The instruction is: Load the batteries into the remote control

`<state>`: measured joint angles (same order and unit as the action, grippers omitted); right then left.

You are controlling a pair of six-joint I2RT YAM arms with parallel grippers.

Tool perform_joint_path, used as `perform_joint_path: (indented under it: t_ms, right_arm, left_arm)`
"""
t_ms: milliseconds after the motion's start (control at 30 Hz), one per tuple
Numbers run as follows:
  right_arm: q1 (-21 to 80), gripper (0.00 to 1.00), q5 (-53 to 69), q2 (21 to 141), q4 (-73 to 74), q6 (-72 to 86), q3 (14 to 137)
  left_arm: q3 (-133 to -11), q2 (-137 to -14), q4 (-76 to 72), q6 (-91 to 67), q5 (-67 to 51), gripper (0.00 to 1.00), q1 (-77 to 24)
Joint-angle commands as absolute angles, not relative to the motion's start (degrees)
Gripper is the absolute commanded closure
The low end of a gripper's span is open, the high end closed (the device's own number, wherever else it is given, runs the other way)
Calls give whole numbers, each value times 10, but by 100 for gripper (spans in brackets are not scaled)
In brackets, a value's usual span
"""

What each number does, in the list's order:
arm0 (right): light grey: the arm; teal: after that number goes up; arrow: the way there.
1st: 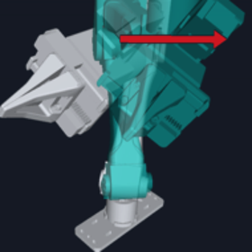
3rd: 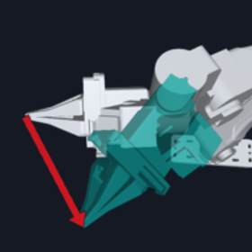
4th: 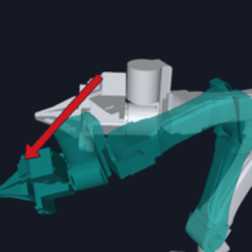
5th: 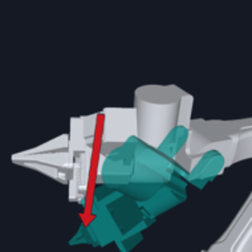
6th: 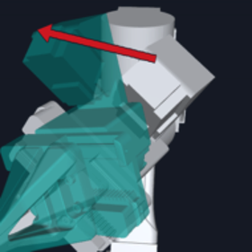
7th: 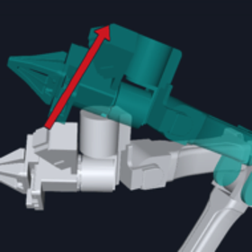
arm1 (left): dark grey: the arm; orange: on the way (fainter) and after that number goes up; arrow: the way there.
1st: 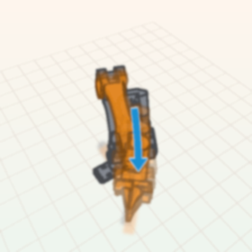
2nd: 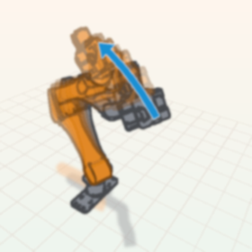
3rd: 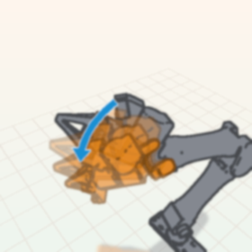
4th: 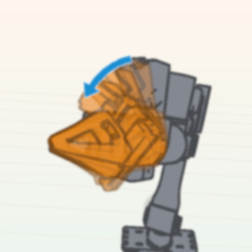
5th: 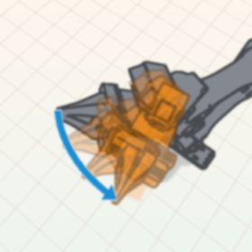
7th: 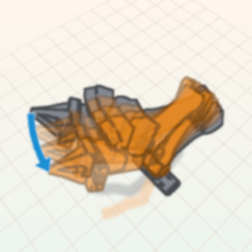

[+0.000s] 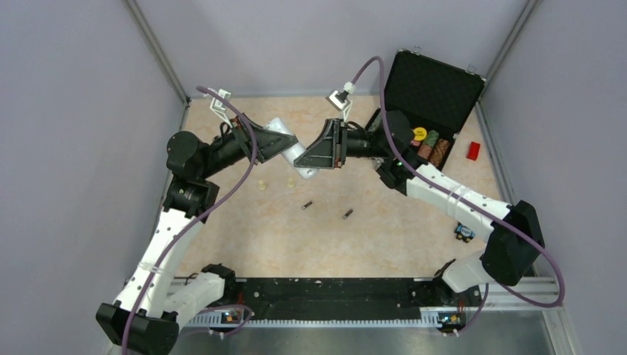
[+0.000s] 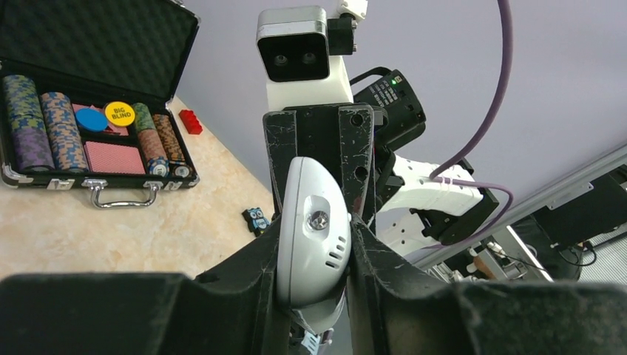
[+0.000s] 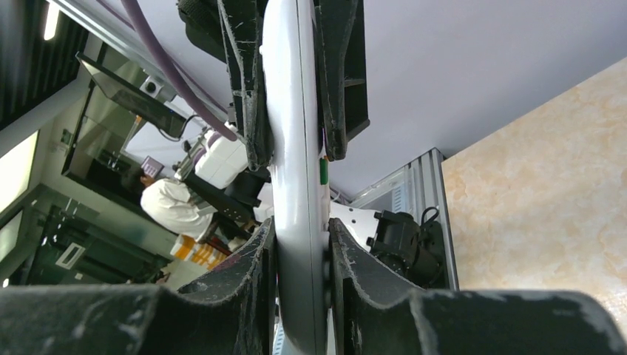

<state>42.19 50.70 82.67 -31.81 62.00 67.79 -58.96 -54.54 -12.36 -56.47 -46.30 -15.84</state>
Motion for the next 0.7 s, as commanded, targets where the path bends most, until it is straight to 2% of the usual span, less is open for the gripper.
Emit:
perform_joint_path:
  t_ms: [0,133,200,267,433,667]
  right_arm:
    - [418,80,497,824,-333,627,677]
    - [416,43,433,809,-267,593,671]
    - [416,31,370,784,-208,553,669]
    - [416,24,302,762,-144,522,674]
    - [415,26,164,725,-34,509,683]
    - [420,44,119,725,-7,603,660]
  left_arm:
    - [-610,-546,-140,-546,-454,99,-158]
    - [-603,-543,-119,-528,-421,100,-158]
    - [-602,-539,-90,-499,-390,100,-158]
    - [-600,-531,-62,-455,-349,100,-158]
    - [-579,-524,-41,-377,-270,100,-158]
    - [-536,-533,-91,-356,-230,100,-158]
